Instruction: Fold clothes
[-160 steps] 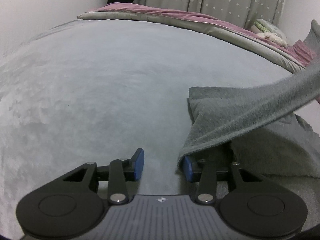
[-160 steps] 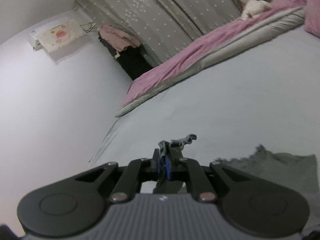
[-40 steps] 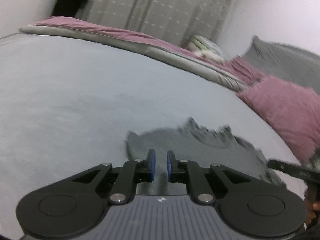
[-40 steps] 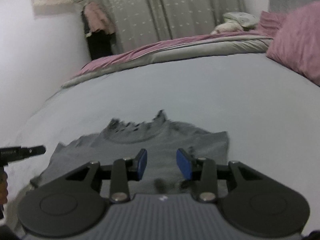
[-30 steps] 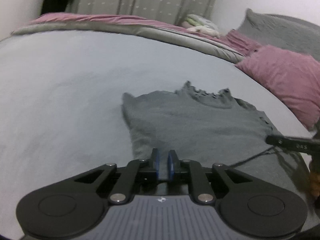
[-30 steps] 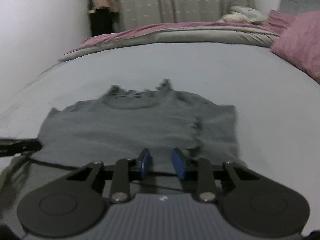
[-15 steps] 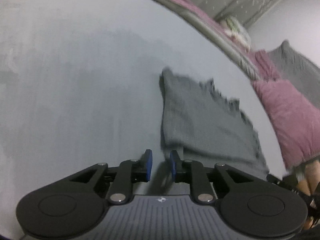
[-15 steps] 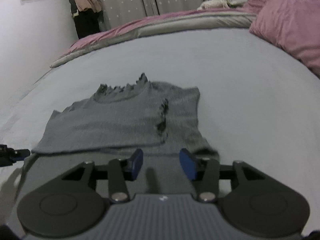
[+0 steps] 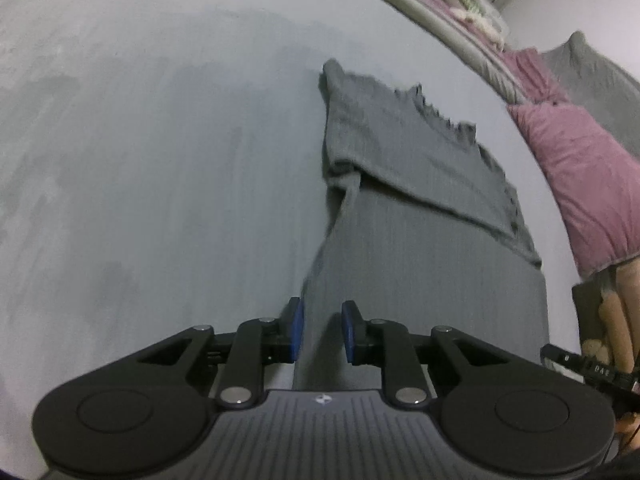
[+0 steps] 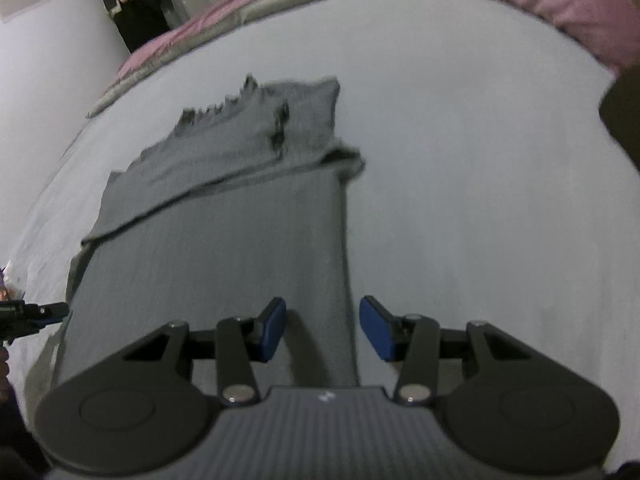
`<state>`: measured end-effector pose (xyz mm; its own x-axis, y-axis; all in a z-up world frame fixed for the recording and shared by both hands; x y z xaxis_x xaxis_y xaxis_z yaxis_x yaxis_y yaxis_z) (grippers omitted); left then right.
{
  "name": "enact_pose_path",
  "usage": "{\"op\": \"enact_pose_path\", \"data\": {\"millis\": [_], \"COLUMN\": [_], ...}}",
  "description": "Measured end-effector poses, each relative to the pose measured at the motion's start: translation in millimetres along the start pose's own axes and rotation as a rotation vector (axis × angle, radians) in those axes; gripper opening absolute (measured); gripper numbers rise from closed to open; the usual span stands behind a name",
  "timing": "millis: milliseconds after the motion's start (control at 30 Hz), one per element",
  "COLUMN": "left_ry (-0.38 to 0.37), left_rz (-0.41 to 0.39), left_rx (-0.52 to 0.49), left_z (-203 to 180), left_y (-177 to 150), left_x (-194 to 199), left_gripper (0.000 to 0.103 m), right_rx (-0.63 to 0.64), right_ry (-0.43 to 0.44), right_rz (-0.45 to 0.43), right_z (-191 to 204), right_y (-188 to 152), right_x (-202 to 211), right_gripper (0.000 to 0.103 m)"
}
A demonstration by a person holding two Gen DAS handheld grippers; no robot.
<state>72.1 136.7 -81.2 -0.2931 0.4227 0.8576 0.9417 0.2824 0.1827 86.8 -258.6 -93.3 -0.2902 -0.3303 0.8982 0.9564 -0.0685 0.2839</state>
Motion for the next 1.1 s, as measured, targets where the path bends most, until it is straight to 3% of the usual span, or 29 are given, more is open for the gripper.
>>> {"op": "enact_pose_path", "data": {"millis": [333,533,600,700,767,800,967,1100], "left_ry": [0.044,0.000,-0.015,-0.018,0.019,0.035,-0.019,-0.013], "left_rz": [0.141,0.221,0.235,0.241,0.257,0.262,0.254,0.274], "left_rx": [-0.082,-0.084,-0.087,-0.089,-0.104,-0.105,-0.111,-0.131], "left_z": [-10.8,-14.6,-15.3,-17.9,-20.4,-20.9,-26.6,-25.3], "left_y": [-47.1,-71.4,-78.7,-85.9,-90.4,-92.3,-96.7,-101.7], "left_x": [6.2,6.7,7.6,8.3,5.6,4.5,16.6,20.4], "left_gripper": [0.039,0.041,0.041,0.035,0.011,0.007,0.005,0.005], "right_rx": [-0.079,-0.156,-0.165,-0.169,-0.162,-0.159,-0.143,-0.120], "right_ry": [0.121,0.207,0.219,0.216,0.205,0.202,0.198,0.195], "right_rz": [0.142,0.173,0.186,0.200,0.205,0.201,0.166,0.141], "right_z": [-12.7,-23.0,-24.2,-24.8,-24.1,-23.5,-22.5,-22.4], "right_y": [-47.7,-72.7,-79.4,-84.2,-86.4,-86.6,-85.7,-83.2], "right_x": [12.0,18.1,18.7,20.1,21.6,23.9,42.6,62.9], "right_gripper": [0.042,0.032,0.024,0.009,0.008,0.007,0.007,0.007]}}
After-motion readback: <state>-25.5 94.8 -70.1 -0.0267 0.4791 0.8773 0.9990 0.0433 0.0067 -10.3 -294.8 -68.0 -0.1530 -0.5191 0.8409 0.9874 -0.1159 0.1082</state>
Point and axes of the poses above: each gripper's, at about its wrist camera, not at the fingertips, and x roughly against the way its jaws point, z to its left, y to its top, the point moved 7 cm from there along -x, roughly the way its jaws point, and after that the axes turned 14 degrees about z, right-handed, at the moved point
